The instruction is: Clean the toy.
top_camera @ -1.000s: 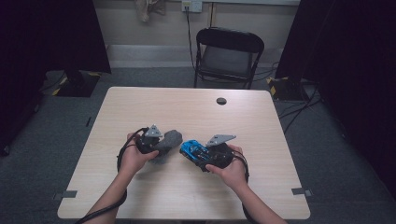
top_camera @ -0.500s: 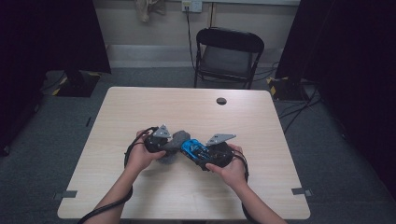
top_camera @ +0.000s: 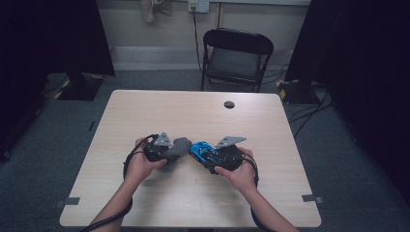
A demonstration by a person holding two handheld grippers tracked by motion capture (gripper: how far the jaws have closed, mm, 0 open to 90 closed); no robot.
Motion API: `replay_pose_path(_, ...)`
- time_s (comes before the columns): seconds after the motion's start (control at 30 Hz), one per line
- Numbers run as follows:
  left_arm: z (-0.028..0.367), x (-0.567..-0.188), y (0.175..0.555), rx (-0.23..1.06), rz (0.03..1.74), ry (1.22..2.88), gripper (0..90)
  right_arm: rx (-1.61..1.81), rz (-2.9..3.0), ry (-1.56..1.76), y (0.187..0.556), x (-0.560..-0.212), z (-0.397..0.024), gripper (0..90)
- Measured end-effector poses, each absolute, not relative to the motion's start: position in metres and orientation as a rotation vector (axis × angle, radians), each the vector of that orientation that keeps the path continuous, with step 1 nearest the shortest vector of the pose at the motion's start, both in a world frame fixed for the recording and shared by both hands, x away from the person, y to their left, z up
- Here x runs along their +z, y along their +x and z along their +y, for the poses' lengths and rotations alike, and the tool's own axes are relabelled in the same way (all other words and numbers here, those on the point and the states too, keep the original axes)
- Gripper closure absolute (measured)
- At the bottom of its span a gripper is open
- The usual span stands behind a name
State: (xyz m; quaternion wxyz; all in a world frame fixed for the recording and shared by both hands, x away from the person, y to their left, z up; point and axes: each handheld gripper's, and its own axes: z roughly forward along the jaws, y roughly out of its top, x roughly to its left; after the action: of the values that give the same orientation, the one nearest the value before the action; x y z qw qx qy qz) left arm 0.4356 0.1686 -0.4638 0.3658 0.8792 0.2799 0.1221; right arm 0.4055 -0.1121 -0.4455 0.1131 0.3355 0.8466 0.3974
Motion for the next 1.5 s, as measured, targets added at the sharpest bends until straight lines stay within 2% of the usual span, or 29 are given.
replay_pose_path(0.13, 0.17, -0.465, 0.446, 0.347, 0.772, 2.242, 68.9, 1.181, 2.501, 0.947, 0.4, -0.442, -0.107, 27.9)
replay_pose_path(0.3, 0.158, -0.467, 0.449, 0.324, 0.715, 2.242, 68.9, 1.215, 2.505, 0.934, 0.397, -0.439, -0.1, 27.9)
replay_pose_path(0.53, 0.147, -0.466, 0.443, 0.302, 0.633, 2.262, 68.9, 1.187, 2.497, 0.944, 0.402, -0.44, -0.103, 27.9)
replay_pose_path(1.27, 0.15, -0.469, 0.418, 0.225, 0.582, 2.289, 68.9, 1.111, 2.479, 1.03, 0.417, -0.448, -0.117, 27.9)
replay_pose_path(1.5, 0.15, -0.467, 0.403, 0.185, 0.495, 2.328, 68.9, 1.113, 2.455, 1.084, 0.422, -0.451, -0.124, 27.9)
